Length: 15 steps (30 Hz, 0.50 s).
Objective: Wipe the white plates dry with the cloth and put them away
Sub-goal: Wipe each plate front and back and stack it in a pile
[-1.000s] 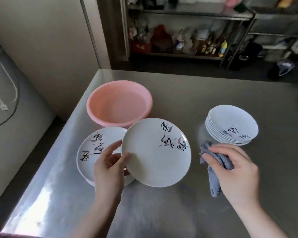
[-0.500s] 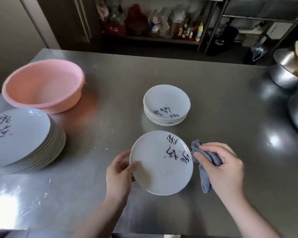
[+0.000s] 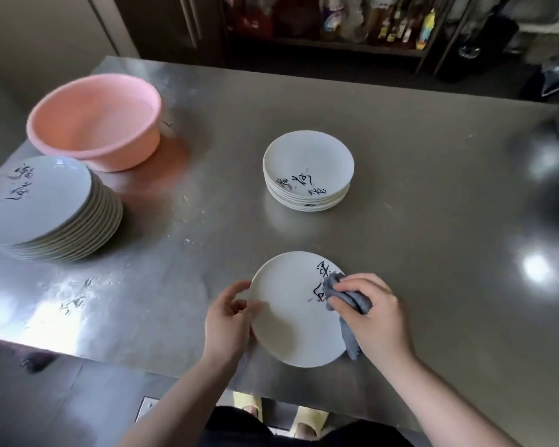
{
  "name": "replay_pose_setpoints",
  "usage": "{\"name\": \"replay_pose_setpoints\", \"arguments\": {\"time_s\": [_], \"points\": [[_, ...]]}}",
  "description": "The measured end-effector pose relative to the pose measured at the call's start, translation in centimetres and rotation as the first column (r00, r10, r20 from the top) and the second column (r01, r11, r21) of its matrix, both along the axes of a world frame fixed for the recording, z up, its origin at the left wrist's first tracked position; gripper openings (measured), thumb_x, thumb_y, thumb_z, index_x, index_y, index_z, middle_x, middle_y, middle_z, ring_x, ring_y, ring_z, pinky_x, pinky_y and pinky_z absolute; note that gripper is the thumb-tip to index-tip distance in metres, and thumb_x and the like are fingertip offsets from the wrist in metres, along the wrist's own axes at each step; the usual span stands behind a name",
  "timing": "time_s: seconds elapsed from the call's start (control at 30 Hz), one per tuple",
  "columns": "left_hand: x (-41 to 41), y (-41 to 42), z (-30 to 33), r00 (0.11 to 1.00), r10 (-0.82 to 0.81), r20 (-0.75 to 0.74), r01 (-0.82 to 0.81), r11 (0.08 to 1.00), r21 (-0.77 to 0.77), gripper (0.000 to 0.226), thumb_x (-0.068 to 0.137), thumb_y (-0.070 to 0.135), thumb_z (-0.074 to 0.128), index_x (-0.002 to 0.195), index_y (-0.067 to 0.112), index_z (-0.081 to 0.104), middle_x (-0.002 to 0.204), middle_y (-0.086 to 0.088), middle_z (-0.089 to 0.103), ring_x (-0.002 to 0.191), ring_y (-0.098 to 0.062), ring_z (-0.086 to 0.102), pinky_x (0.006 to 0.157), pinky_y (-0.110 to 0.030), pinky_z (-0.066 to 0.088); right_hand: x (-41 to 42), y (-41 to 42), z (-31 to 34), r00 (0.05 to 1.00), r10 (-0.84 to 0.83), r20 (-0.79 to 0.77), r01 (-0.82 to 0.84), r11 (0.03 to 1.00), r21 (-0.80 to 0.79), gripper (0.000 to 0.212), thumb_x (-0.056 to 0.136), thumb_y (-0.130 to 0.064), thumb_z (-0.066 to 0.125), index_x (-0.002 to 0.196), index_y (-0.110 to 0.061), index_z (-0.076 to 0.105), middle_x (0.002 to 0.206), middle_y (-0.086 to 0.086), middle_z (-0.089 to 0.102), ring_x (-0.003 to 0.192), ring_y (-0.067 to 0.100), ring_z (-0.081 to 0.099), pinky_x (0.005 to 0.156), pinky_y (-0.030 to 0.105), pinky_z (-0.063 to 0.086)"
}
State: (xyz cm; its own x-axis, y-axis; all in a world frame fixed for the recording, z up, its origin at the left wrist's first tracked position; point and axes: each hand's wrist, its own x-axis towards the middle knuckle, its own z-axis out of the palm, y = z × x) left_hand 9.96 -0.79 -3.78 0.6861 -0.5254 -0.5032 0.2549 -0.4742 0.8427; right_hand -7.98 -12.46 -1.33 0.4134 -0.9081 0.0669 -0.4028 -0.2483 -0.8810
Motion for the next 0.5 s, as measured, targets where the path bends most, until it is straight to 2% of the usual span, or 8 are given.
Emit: {"name": "replay_pose_setpoints", "arguments": {"time_s": [0.1,0.2,0.27,0.33,0.4,0.5], "points": [[0.6,-0.1,0.0,0.973,-0.164,0.165,0.146,0.983,0.114,0.031,0.085,0.007,0.064,0.104,0.032,0.066,0.069,0.005,0.069,0.061,-0.014,0.064,0.060,-0.033,0.052,0.8,0.2,-1.2,0.993,0.047,-0.107,-0.048,0.999,-0.010,0.022,0.072,-0.003,0.077,0.086,-0.019,0.073,0.095,-0.013,0.063,0.095,0.008,0.061,0.082,0.016,0.045],[1.1,-0.1,0.4,0.883,-0.333,0.330,0.265,0.935,0.236,0.031,0.083,0.013,0.064,0.102,0.038,0.064,0.078,0.010,0.069,0.070,-0.013,0.067,0.064,-0.033,0.056,1.3,0.7,-1.8,0.966,0.099,-0.240,-0.111,0.993,-0.033,0.025,0.076,-0.006,0.072,0.096,-0.022,0.071,0.101,-0.016,0.061,0.102,0.009,0.056,0.083,0.019,0.042],[1.7,-0.2,0.6,0.837,-0.377,0.396,0.279,0.918,0.283,0.030,0.081,0.012,0.066,0.102,0.034,0.068,0.085,0.012,0.065,0.075,-0.014,0.066,0.069,-0.034,0.055,1.3,0.9,-2.1,0.932,0.086,-0.352,-0.144,0.979,-0.142,0.024,0.076,-0.008,0.073,0.096,-0.021,0.071,0.101,-0.013,0.064,0.099,0.014,0.055,0.081,0.023,0.042],[2.2,-0.3,0.5,0.840,-0.383,0.384,0.289,0.915,0.280,0.029,0.081,0.011,0.068,0.103,0.029,0.070,0.086,0.009,0.064,0.073,-0.018,0.066,0.070,-0.038,0.057,1.4,0.8,-2.4,0.897,0.045,-0.440,-0.151,0.966,-0.209,0.021,0.077,-0.010,0.073,0.096,-0.019,0.072,0.100,-0.009,0.068,0.096,0.021,0.056,0.080,0.027,0.044],[2.3,-0.3,0.4,0.854,-0.383,0.354,0.304,0.917,0.258,0.028,0.082,0.009,0.068,0.103,0.028,0.070,0.081,0.008,0.065,0.069,-0.020,0.067,0.068,-0.042,0.058,2.3,0.4,-2.5,0.866,0.034,-0.499,-0.139,0.975,-0.175,0.023,0.082,-0.013,0.068,0.103,-0.021,0.071,0.106,-0.010,0.068,0.100,0.021,0.054,0.082,0.029,0.045],[2.2,-0.3,0.1,0.872,-0.351,0.341,0.294,0.933,0.210,0.030,0.082,0.006,0.067,0.097,0.032,0.070,0.077,0.008,0.065,0.066,-0.021,0.067,0.067,-0.044,0.059,5.1,-0.6,-2.6,0.861,0.093,-0.499,-0.169,0.980,-0.109,0.030,0.088,-0.015,0.062,0.116,-0.026,0.067,0.119,-0.012,0.064,0.112,0.017,0.049,0.090,0.029,0.043]]}}
